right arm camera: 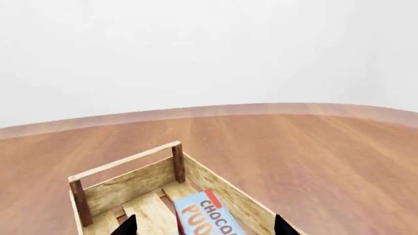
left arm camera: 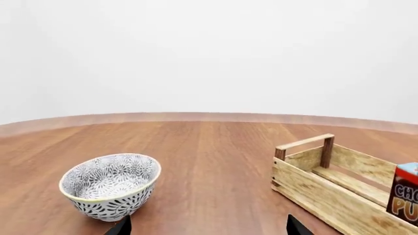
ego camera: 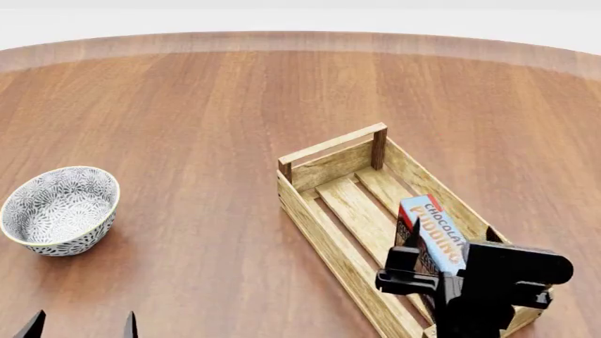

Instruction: Pick up the chocolate pudding and put it in the tray.

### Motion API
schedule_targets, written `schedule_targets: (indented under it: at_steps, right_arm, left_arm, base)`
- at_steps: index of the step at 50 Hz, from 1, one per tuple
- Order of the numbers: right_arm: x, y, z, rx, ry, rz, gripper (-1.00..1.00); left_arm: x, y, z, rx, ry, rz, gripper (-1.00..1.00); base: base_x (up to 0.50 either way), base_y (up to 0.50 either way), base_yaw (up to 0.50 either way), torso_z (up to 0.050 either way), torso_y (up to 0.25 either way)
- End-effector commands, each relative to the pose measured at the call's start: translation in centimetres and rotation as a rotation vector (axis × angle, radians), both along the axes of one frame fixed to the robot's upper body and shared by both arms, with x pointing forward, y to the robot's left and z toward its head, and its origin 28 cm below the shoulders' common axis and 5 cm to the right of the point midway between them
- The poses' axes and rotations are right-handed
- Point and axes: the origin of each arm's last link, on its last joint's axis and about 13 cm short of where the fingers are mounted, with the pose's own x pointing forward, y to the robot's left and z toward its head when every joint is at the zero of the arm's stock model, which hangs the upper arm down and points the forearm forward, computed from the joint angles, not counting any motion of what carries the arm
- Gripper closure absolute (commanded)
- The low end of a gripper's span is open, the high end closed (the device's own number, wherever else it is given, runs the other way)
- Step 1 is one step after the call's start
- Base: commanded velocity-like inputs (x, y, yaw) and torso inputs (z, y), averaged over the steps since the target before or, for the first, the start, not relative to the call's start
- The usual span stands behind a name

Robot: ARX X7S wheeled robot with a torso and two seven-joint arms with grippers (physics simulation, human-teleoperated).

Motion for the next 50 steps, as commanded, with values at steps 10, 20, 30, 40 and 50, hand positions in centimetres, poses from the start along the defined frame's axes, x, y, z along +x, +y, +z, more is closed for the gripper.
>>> schedule_targets:
  at_steps: [10,20,30,40,50]
  right_arm:
    - [-6.1,1.4,2.8,0.002,-0.204,0.098,-1.0]
    - [-8.6,1.6,3.6,0.013,-0.276,0.126,-1.0]
    - [-10.1,2.0,4.3,-0.001,-0.335,0.137,-1.0]
    - [-11.1,2.2,4.3,0.017,-0.36,0.148,-1.0]
    - [-11.3,2.5,4.2,0.023,-0.37,0.153,-1.0]
  left_arm:
    - [-2.6,0.1,2.9,-0.042,-0.141,0.013,-1.0]
    - [-3.3,-0.1,3.3,-0.036,-0.162,0.001,-1.0]
    - [-3.7,-0.1,3.7,-0.041,-0.171,-0.009,-1.0]
    - [-4.0,-0.2,3.8,-0.042,-0.177,-0.018,-1.0]
    - [-4.1,-0.1,3.8,-0.042,-0.178,-0.017,-1.0]
  base:
    - [0.0,0.0,0.0,0.0,0.0]
    - [0.0,0.0,0.0,0.0,0.0]
    - [0.0,0.0,0.0,0.0,0.0]
    - [0.0,0.0,0.0,0.0,0.0]
    - [0.0,0.0,0.0,0.0,0.0]
